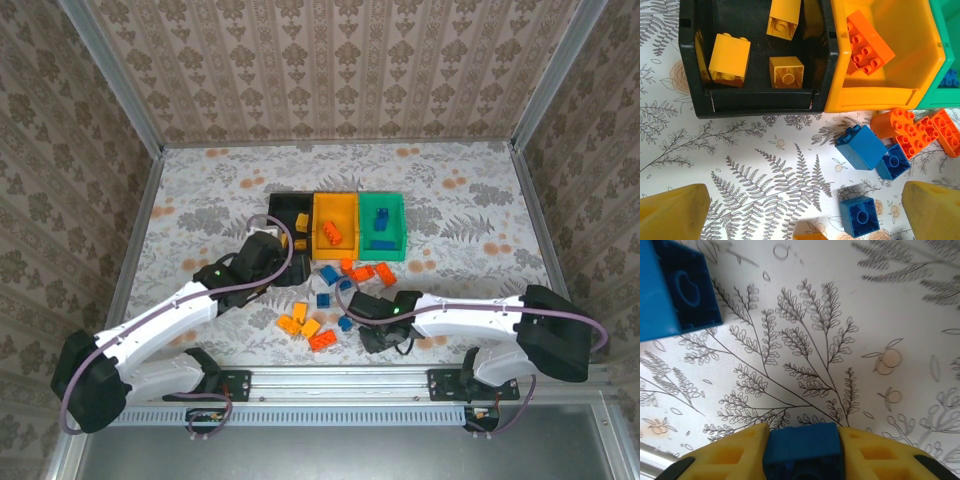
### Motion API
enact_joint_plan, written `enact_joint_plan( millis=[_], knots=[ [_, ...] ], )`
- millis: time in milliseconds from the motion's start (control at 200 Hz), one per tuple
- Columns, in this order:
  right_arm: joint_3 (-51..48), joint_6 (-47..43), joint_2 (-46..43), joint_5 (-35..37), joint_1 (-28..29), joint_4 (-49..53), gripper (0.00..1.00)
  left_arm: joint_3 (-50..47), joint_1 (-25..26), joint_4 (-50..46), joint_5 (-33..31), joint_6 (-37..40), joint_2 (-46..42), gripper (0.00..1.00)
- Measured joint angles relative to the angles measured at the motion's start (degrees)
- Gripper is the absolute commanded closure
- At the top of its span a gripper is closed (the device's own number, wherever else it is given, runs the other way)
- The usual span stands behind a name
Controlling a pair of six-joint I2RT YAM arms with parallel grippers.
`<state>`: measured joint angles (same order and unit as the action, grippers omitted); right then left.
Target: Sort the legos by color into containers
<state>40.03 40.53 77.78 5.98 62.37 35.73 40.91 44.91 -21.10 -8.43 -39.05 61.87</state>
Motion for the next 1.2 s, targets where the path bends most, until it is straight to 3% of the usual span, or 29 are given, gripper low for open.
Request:
enact_joint_plan(
  millis=[130, 305, 430, 570, 800, 880, 1005, 1200],
  knots=[
    [2.8, -2.0, -5.2, 1.6, -5.2, 2.2, 0.68, 0.0, 0.0, -0.2, -0.4, 0.0, -0.9, 0.00],
    [11.1, -6.9, -8.1, 3.6, -17.4, 1.7, 0.69, -1.0, 0.0, -0.2, -0.4, -0.2, -2.0, 0.00],
    [17.1, -9.1, -4.5, 4.0, -25.4, -1.6, 0.69, -2.6, 0.0, -0.3, -0.4, -0.9, -2.6, 0.00],
    [23.8, -9.8, 5.6, 4.2, -31.3, -6.4, 0.69, -3.7, 0.1, -0.9, -0.4, -1.5, -3.9, 0.00],
    [32.1, -10.4, 22.3, 4.3, -36.4, -8.8, 0.65, -5.3, 0.5, -2.3, 0.3, -2.0, -6.2, 0.00],
    [33.2, -10.2, 25.2, 4.3, -37.5, -8.8, 0.52, -5.6, 0.9, -2.9, 0.9, -2.0, -6.2, 0.00],
    [34.0, -10.8, 25.8, 3.8, -38.1, -8.8, 0.37, -6.1, 1.5, -3.3, 1.4, -2.0, -6.4, 0.00],
    [32.4, -10.6, 20.5, 2.6, -37.7, -9.7, 0.32, -6.1, 2.5, -3.6, 2.2, -1.6, -6.3, 0.05]
  ],
)
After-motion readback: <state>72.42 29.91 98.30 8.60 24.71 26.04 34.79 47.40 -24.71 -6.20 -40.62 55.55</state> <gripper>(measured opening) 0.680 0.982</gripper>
